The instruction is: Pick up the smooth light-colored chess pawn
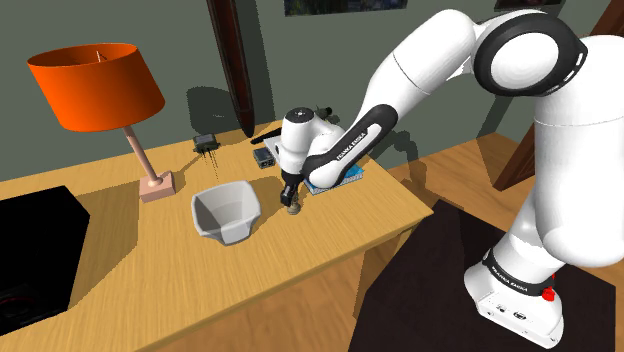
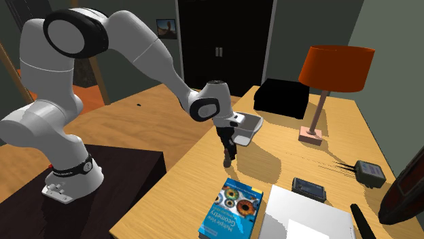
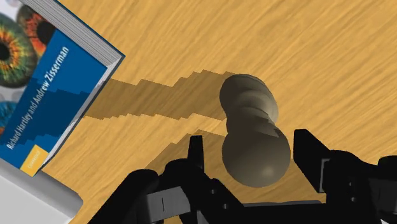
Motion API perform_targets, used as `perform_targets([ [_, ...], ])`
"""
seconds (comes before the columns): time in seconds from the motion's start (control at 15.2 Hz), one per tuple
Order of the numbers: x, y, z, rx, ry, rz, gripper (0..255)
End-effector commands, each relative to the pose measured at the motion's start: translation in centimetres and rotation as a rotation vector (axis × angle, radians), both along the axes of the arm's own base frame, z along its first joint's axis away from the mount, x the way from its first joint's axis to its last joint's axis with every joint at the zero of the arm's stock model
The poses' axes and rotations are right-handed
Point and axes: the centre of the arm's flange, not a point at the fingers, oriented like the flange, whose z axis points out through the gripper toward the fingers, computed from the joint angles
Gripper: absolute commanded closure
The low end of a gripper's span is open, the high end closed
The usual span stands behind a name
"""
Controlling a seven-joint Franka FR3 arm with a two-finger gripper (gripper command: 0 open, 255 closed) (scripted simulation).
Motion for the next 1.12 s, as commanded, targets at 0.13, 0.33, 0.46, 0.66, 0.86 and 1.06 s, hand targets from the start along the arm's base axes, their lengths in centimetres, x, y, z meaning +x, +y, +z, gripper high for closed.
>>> perform_targets([
  [0.13, 0.0, 0.0, 0.0, 0.000, 0.000, 0.000, 255],
  [0.33, 0.0, 0.0, 0.0, 0.000, 0.000, 0.000, 255],
  [0.46, 0.0, 0.0, 0.0, 0.000, 0.000, 0.000, 255],
  [0.66, 0.0, 0.0, 1.0, 0.000, 0.000, 0.000, 255],
  [0.86, 0.0, 0.0, 2.6, 0.000, 0.000, 0.000, 255],
  [1.06, 0.0, 0.0, 4.2, 0.000, 0.000, 0.000, 255],
])
